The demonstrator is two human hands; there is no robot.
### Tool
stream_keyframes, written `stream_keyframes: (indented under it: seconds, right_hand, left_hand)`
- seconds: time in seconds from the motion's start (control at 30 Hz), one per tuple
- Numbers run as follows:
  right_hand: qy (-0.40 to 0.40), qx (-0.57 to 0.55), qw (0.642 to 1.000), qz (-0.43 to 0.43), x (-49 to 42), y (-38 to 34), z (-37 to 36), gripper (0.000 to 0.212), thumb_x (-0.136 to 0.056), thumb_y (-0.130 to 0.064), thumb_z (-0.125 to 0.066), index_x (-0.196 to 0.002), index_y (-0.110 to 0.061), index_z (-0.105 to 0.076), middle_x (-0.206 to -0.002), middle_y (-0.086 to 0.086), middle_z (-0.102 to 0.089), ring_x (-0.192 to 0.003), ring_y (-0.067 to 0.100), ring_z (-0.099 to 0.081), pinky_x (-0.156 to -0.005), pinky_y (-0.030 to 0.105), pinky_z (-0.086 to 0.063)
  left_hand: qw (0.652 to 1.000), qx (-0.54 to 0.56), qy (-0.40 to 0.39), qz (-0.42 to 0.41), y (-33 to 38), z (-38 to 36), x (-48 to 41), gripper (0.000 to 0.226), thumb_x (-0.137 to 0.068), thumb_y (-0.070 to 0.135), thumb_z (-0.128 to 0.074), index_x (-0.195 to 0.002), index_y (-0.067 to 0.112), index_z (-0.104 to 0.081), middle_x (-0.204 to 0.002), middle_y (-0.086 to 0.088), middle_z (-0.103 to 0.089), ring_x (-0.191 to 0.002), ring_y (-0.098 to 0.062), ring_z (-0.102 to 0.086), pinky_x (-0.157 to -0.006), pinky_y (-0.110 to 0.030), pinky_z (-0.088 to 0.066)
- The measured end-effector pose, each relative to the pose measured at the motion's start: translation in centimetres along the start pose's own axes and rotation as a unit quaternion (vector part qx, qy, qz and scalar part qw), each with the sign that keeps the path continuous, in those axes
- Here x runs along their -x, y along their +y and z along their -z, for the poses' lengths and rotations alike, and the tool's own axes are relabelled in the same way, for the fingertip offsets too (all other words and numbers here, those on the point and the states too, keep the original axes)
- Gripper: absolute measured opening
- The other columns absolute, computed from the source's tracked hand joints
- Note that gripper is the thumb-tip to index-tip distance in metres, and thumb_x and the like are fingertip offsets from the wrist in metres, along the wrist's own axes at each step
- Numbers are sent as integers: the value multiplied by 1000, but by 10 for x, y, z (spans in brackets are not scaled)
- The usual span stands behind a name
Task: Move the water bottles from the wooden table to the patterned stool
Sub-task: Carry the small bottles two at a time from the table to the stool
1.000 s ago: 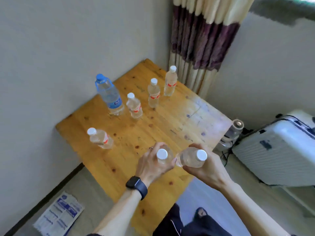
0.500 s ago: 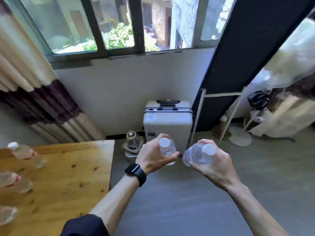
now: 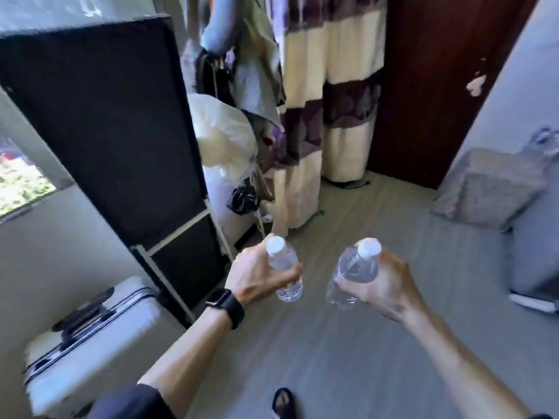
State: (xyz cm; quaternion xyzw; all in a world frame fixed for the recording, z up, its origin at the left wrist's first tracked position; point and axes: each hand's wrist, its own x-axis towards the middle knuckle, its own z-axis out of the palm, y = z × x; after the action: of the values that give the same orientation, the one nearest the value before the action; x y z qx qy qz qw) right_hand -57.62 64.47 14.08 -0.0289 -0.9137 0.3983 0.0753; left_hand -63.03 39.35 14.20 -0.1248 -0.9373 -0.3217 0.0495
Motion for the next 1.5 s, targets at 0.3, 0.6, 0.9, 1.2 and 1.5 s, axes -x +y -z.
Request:
stream_keyframes:
  seconds: [0.3,0.6,0.9,1.2,1.5]
  right_hand:
    - [139,-7,982,-131,-76,69,79,46,-58,-42,-87,-93,-27,-61,-83,-15,-70,-75,-1,-65,-64,10,-47]
    - [256,1,946,-198,-139,152,172,42,-58,-33,-87,-91,-27,-63,-83,-15,-71,-80,2,-67,-72,27,-52]
    - [252,8,944,-211,-255,277,269,45,-63,-20,-90,-96,-23,-59,-85,-13,-69,-81,-9,-61,-66,5,-42]
    - [206,-11,956,-207,-399,379,347,49,-64,-19,-89,-100,-25,-57,-84,-16,-66,-80,-15,-58,-65,3,-40]
    - [189,-4,947,-259,-530,488,411,43,-64,-26,-88,-96,-27,-59,-84,-15,-69,-81,-4,-64,-65,9,-45]
  left_hand:
    - [981,21,-128,-143,85,-81,-189,55,-62,73,-56,-96,29,-57,-81,14,-69,-78,-13,-65,-73,-28,-53]
    - [947,26,-235,-216,165,-188,-331,45,-64,72,-58,-92,37,-62,-84,24,-69,-80,3,-63,-76,-22,-53]
    - [939,-5,-266,-218,258,-305,-462,48,-66,74,-61,-97,38,-59,-85,22,-68,-81,-2,-64,-77,-28,-56]
    - [957,18,-244,-157,319,-390,-594,48,-65,75,-59,-93,36,-61,-85,20,-68,-83,-1,-64,-77,-29,-56]
    - [948,-3,-262,-181,390,-508,-751,57,-61,83,-53,-92,36,-60,-79,17,-65,-76,-6,-61,-69,-28,-52]
